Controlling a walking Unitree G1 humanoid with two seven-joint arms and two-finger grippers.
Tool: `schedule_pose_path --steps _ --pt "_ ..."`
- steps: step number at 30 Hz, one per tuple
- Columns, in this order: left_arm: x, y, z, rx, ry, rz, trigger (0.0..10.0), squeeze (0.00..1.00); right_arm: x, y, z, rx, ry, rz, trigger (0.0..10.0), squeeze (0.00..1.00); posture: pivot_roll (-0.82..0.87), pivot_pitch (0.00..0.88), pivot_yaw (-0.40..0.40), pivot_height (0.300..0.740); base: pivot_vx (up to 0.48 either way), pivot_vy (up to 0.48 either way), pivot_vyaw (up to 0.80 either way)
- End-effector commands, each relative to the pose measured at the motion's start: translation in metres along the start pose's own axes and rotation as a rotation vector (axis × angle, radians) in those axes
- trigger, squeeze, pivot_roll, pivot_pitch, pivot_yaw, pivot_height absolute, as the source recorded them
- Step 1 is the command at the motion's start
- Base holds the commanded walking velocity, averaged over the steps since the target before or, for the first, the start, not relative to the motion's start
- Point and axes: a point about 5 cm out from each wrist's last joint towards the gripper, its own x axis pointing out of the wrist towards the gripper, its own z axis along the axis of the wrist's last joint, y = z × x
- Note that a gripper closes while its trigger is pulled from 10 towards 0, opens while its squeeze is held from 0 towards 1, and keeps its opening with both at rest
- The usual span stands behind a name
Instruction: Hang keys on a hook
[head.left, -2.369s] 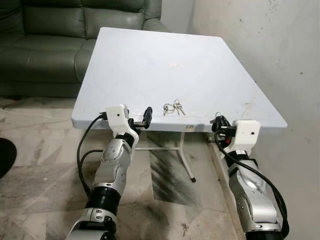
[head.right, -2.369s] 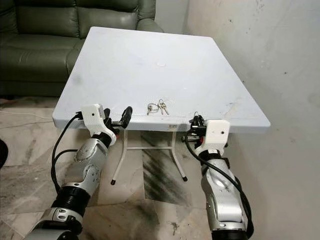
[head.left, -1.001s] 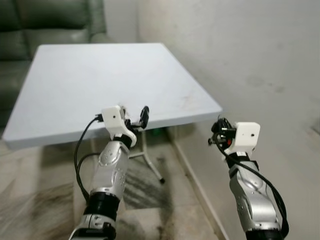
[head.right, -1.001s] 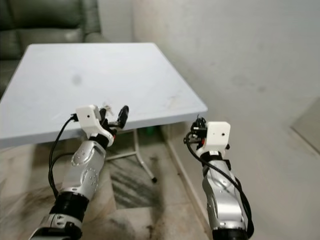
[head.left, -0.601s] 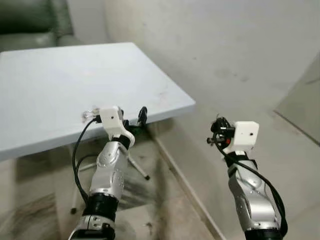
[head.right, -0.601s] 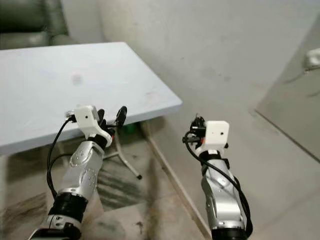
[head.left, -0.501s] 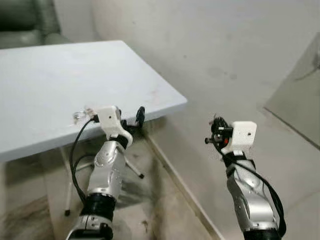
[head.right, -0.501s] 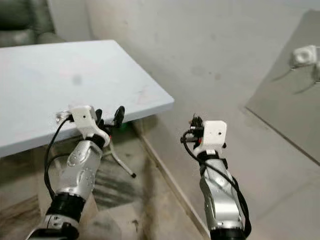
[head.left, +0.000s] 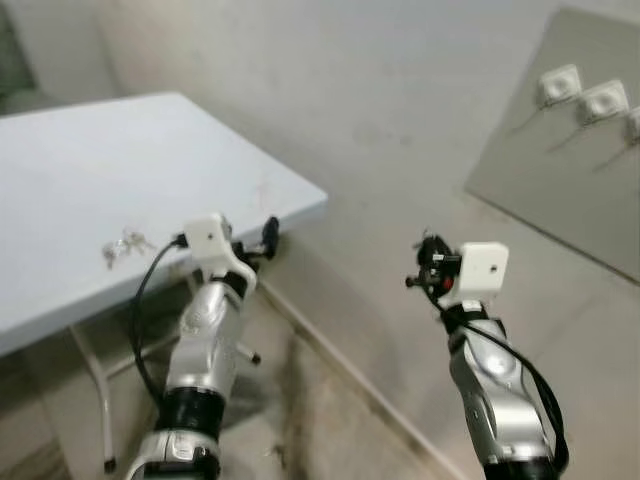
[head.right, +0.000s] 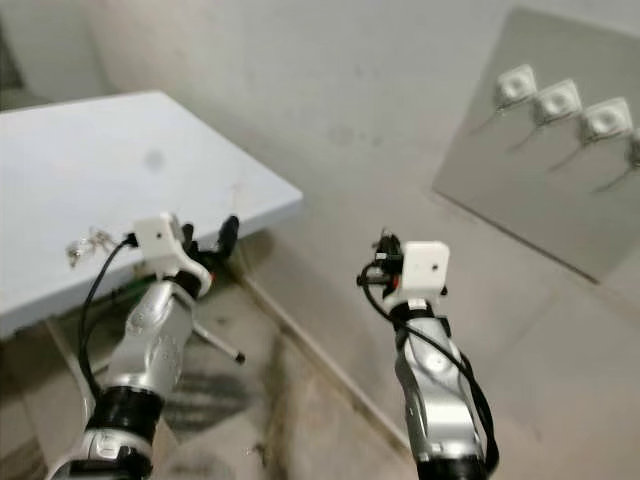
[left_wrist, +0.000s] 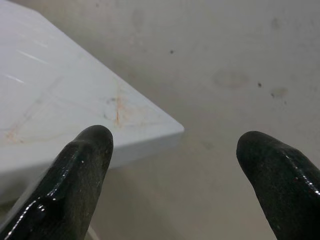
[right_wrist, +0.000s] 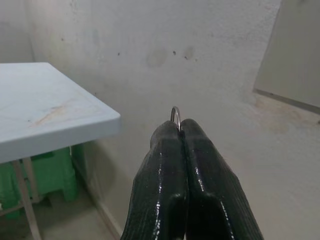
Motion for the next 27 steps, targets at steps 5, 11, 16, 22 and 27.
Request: schedule_pose_path --steps 5,11,16,22,27 --pt "0.0013 -0.0079 -0.0006 -0.020 0.010 -0.015 10.0 0.00 0.0018 -0.0066 0.0064 -0.011 -0.016 -0.014 10.0 0.00 0.01 0.049 -0.101 0.719 0.000 0.000 -0.59" --pt "0.0012 -0.0074 -0.0009 -0.022 0.013 -0.012 10.0 0.00 0.0020 -0.0067 0.0065 -0.011 -0.016 -0.014 10.0 0.00 0.01 0.049 -0.102 0.719 0.000 0.000 -0.59" --pt "0.0017 -0.0073 -0.0016 -0.020 0.021 -0.012 10.0 0.00 0.0028 -0.0065 0.0072 -0.009 -0.018 -0.014 10.0 0.00 0.01 0.051 -0.100 0.719 0.000 0.147 -0.59" --pt "0.0023 -0.0069 -0.0016 -0.013 0.026 -0.009 10.0 0.00 0.0029 -0.0067 0.0077 -0.008 -0.020 -0.017 10.0 0.00 0.01 0.053 -0.099 0.719 0.000 0.456 -0.59" --pt "0.0026 -0.0062 -0.0019 -0.008 0.032 0.001 10.0 0.00 0.0030 -0.0070 0.0079 -0.008 -0.019 -0.019 10.0 0.00 0.00 0.054 -0.099 0.719 0.000 0.125 -0.59"
